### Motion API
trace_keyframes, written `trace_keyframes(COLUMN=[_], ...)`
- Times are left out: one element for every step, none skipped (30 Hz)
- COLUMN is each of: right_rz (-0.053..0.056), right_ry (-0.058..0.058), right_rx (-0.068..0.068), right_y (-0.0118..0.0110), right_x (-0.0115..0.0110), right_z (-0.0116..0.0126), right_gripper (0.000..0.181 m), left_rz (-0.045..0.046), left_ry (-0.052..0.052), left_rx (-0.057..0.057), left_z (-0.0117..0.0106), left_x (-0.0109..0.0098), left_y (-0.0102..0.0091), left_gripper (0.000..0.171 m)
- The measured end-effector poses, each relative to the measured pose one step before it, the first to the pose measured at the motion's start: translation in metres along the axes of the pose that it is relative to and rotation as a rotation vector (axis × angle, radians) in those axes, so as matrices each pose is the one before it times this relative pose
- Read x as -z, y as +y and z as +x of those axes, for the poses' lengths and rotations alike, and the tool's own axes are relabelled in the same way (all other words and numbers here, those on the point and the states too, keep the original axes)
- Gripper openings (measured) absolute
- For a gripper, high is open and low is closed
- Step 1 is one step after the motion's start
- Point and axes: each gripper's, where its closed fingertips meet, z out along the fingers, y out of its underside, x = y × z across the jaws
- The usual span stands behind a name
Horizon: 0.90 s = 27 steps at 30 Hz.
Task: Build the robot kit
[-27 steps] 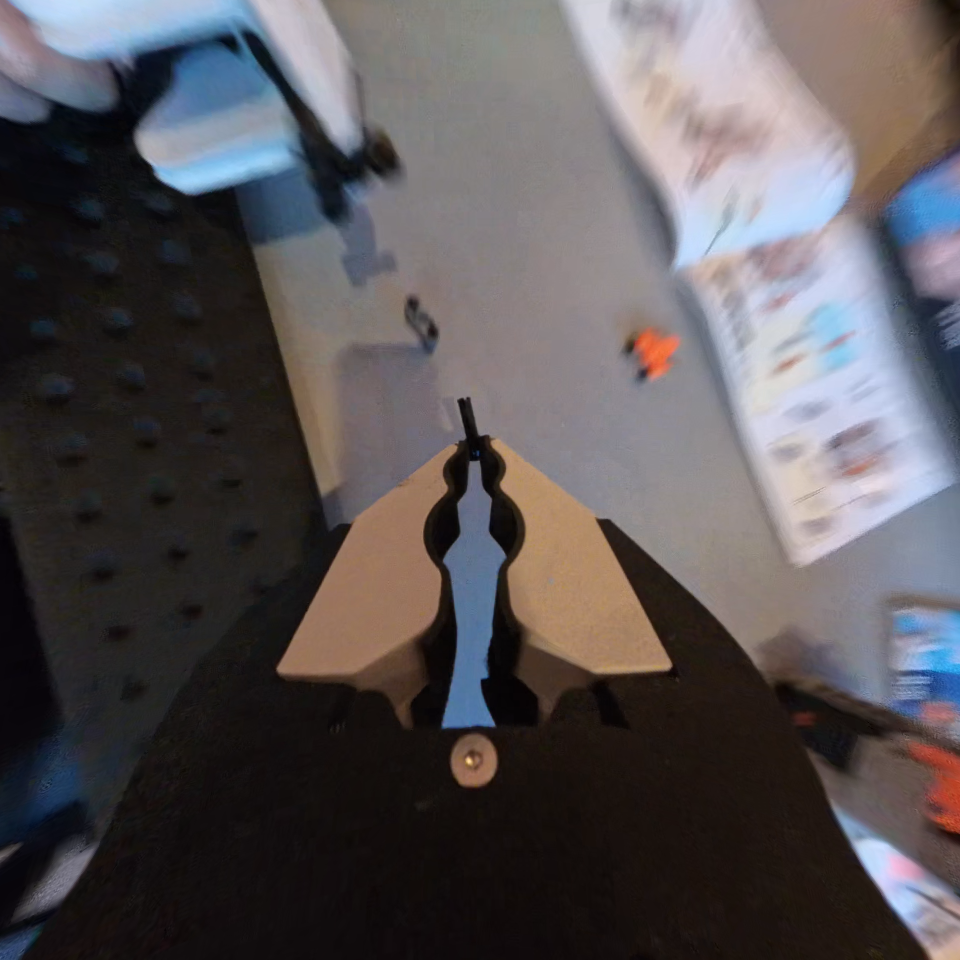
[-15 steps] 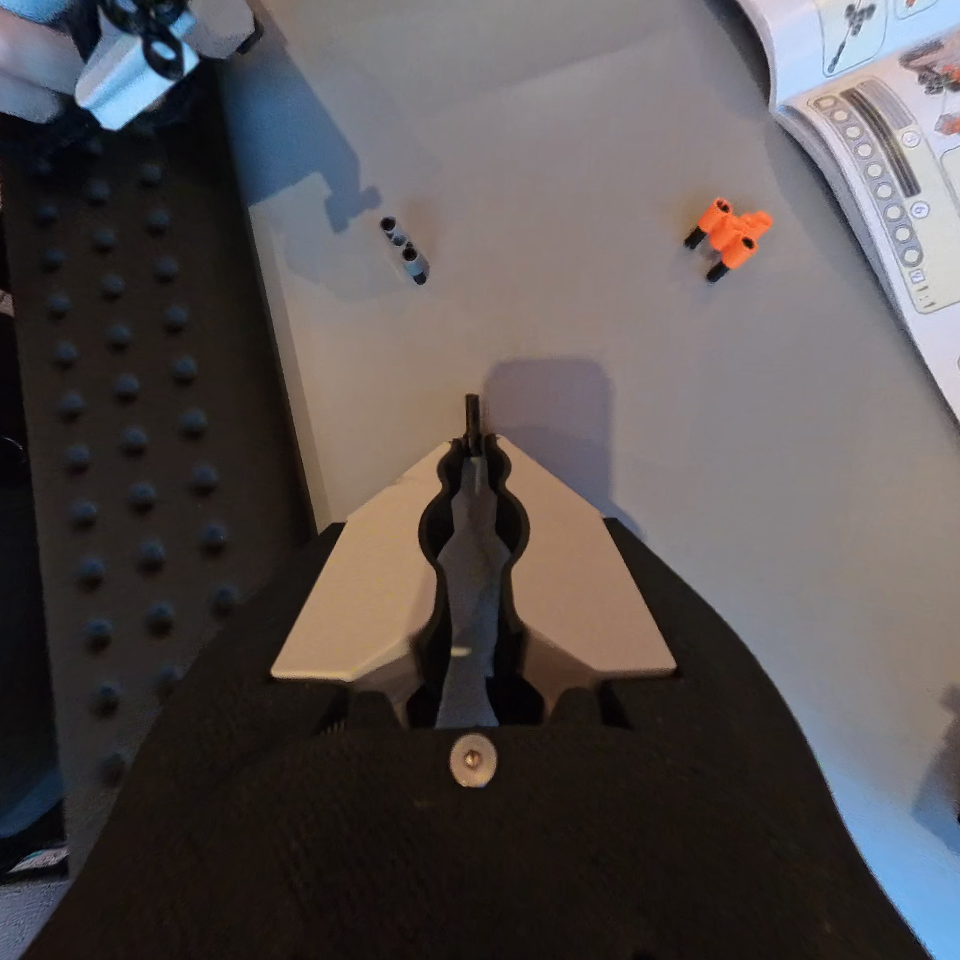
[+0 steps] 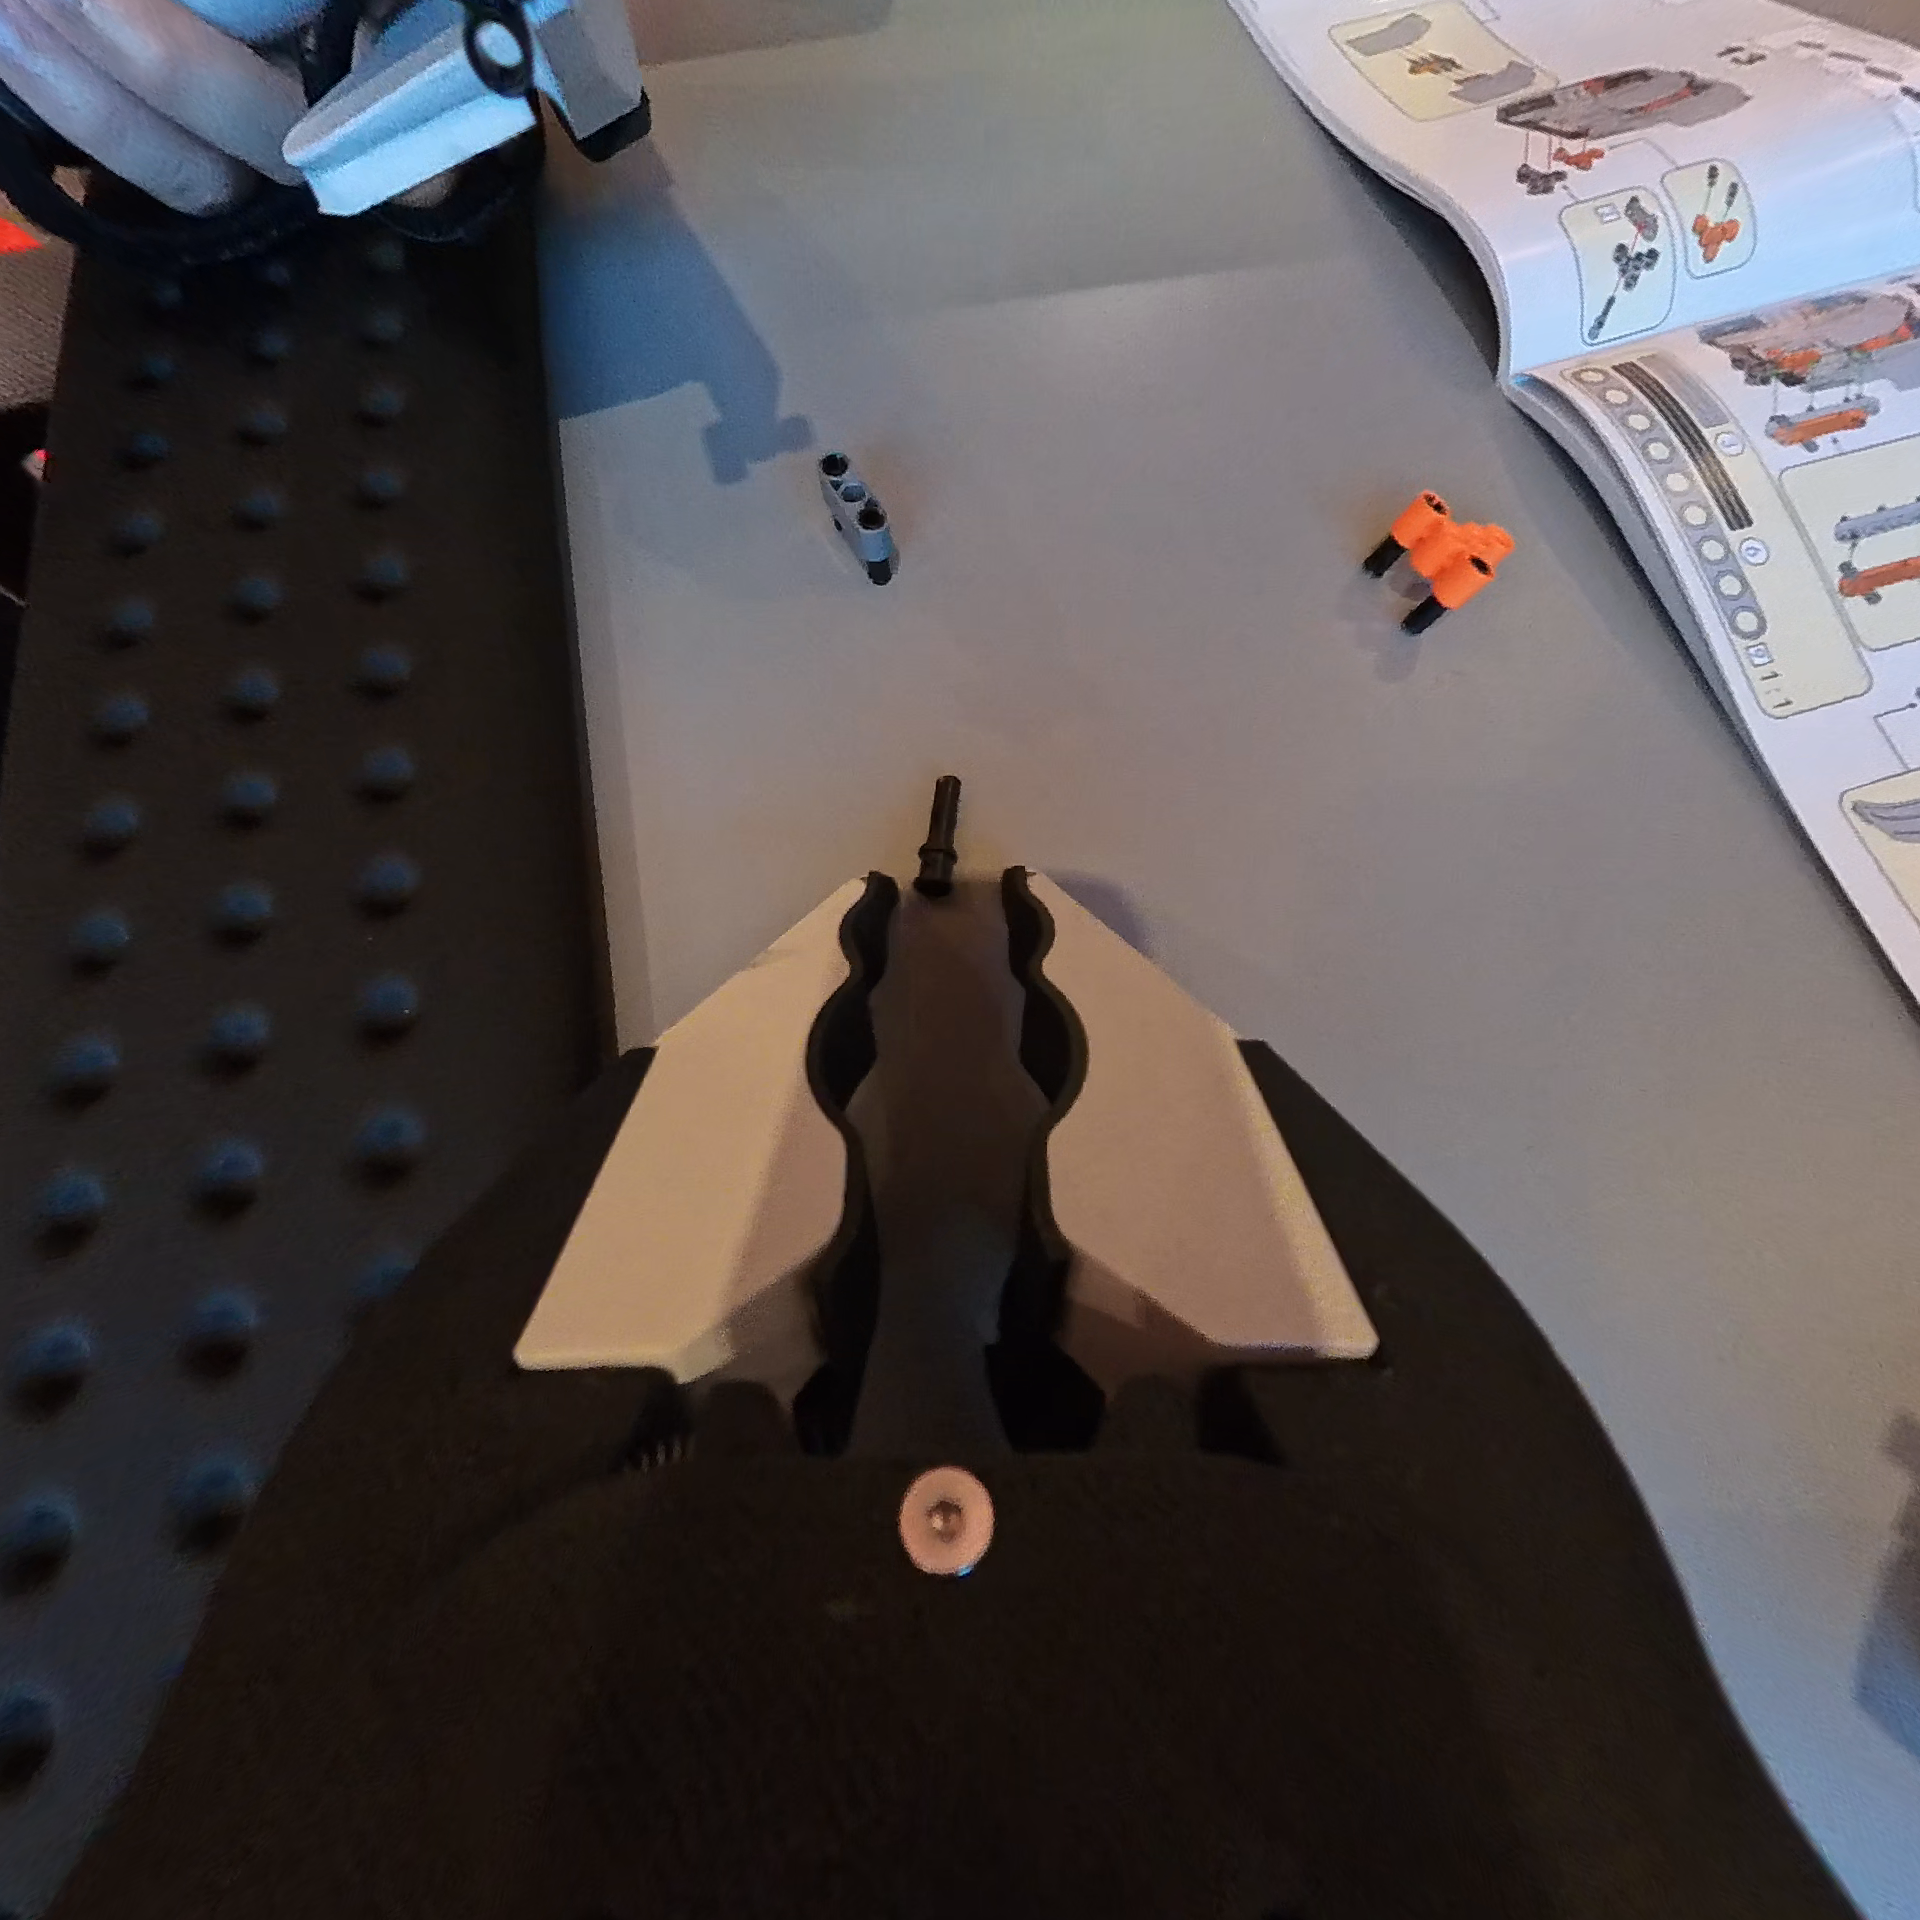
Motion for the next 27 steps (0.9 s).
trace_keyframes(right_rz=[-0.0002,0.0000,0.0003,0.0003,0.0000,-0.0009,-0.0004,0.0004,-0.0008,-0.0007,-0.0005,-0.0009,-0.0002,0.0128,0.0424,0.0632,0.0749,0.0716,0.0404,0.0212,0.0413,0.0531,0.0373,0.0114,-0.0059,-0.0138,-0.0122], right_ry=[0.0013,0.0003,0.0002,0.0048,-0.0007,-0.0140,-0.0001,0.0093,0.0106,0.0135,0.0099,0.0023,-0.0023,-0.0092,-0.0145,-0.0308,-0.0572,-0.0656,-0.0583,-0.0251,-0.0343,-0.0624,-0.0744,-0.0313,-0.0002,0.0001,0.0073], right_rx=[0.0009,-0.0059,-0.0010,0.0059,0.0087,0.0106,0.0068,0.0059,0.0068,0.0074,0.0045,-0.0048,-0.0038,0.0085,0.0106,-0.0073,-0.0363,-0.0536,-0.0392,-0.0234,-0.0352,-0.0543,-0.0542,-0.0290,0.0003,0.0062,0.0078], right_y=[-0.00022,-0.00009,-0.00007,-0.00008,-0.00015,-0.00034,-0.00074,-0.00106,-0.00085,-0.00080,-0.00066,-0.00009,-0.00023,-0.00286,-0.00844,-0.01244,-0.01430,-0.01308,-0.00785,-0.00507,-0.00849,-0.01073,-0.00800,-0.00287,0.00090,0.00213,0.00166], right_x=[-0.00027,-0.00025,-0.00005,-0.00009,-0.00020,-0.00065,-0.00092,-0.00105,-0.00104,-0.00092,-0.00043,0.00012,0.00067,0.00218,0.00385,0.00431,0.00307,0.00080,-0.00085,-0.00057,0.00060,0.00048,-0.00093,-0.00190,-0.00180,-0.00145,-0.00148], right_z=[0.00009,0.00050,0.00005,-0.00003,-0.00100,-0.00307,-0.00131,-0.00013,0.00021,0.00060,0.00030,-0.00004,-0.00085,-0.00327,-0.00549,-0.00817,-0.01116,-0.01066,-0.00765,-0.00157,-0.00225,-0.00596,-0.00756,-0.00192,0.00139,0.00003,0.00017], right_gripper=[0.023,0.023,0.022,0.022,0.020,0.013,0.009,0.007,0.008,0.007,0.007,0.007,0.006,0.006,0.005,0.005,0.005,0.005,0.005,0.005,0.005,0.005,0.005,0.005,0.005,0.005,0.005], left_rz=[-0.00079,-0.00029,-0.00161,-0.00198,-0.00098,0.00057,0.00128,0.00152,-0.00004,-0.00024,0.00010,-0.00050,0.00018,0.00118,-0.00142,-0.00472,-0.00786,-0.01485,-0.02100,-0.01524,-0.01034,-0.00750,-0.00677,-0.00691,-0.00212,-0.00185,-0.00436], left_ry=[-0.0013,-0.0027,-0.0022,-0.0013,-0.0007,0.0000,0.0009,0.0010,0.0004,-0.0002,-0.0005,0.0002,-0.0003,-0.0024,-0.0040,-0.0061,-0.0073,-0.0054,-0.0030,-0.0042,-0.0042,0.0017,0.0084,0.0081,0.0057,0.0020,0.0027], left_rx=[-0.0023,-0.0030,-0.0026,-0.0021,-0.0014,-0.0002,0.0006,0.0002,0.0000,-0.0015,-0.0017,-0.0003,0.0004,0.0007,0.0017,0.0023,0.0037,0.0056,0.0063,0.0045,0.0016,0.0017,0.0021,0.0023,0.0008,-0.0010,-0.0013], left_z=[-0.00008,-0.00021,-0.00015,-0.00003,0.00002,-0.00007,0.00009,0.00010,0.00006,0.00009,0.00005,0.00000,0.00001,-0.00039,-0.00066,-0.00105,-0.00129,-0.00118,-0.00093,-0.00086,-0.00079,0.00015,0.00086,0.00101,0.00069,0.00034,0.00038], left_x=[-0.00020,-0.00016,-0.00026,-0.00011,-0.00006,0.00009,0.00012,0.00011,0.00000,-0.00002,-0.00004,0.00004,-0.00001,0.00003,-0.00028,-0.00055,-0.00070,-0.00108,-0.00142,-0.00117,-0.00075,-0.00046,-0.00025,-0.00006,0.00009,0.00011,-0.00032], left_y=[0.00017,0.00007,0.00028,0.00043,0.00030,0.00003,-0.00028,-0.00021,0.00001,0.00009,0.00014,0.00007,0.00007,-0.00025,0.00007,0.00039,0.00079,0.00166,0.00245,0.00179,0.00122,0.00089,0.00083,0.00111,0.00053,0.00044,0.00068], left_gripper=[0.003,0.003,0.003,0.003,0.003,0.003,0.003,0.003,0.003,0.003,0.003,0.003,0.003,0.003,0.003,0.003,0.003,0.003,0.003,0.003,0.003,0.003,0.003,0.003,0.004,0.004,0.004])
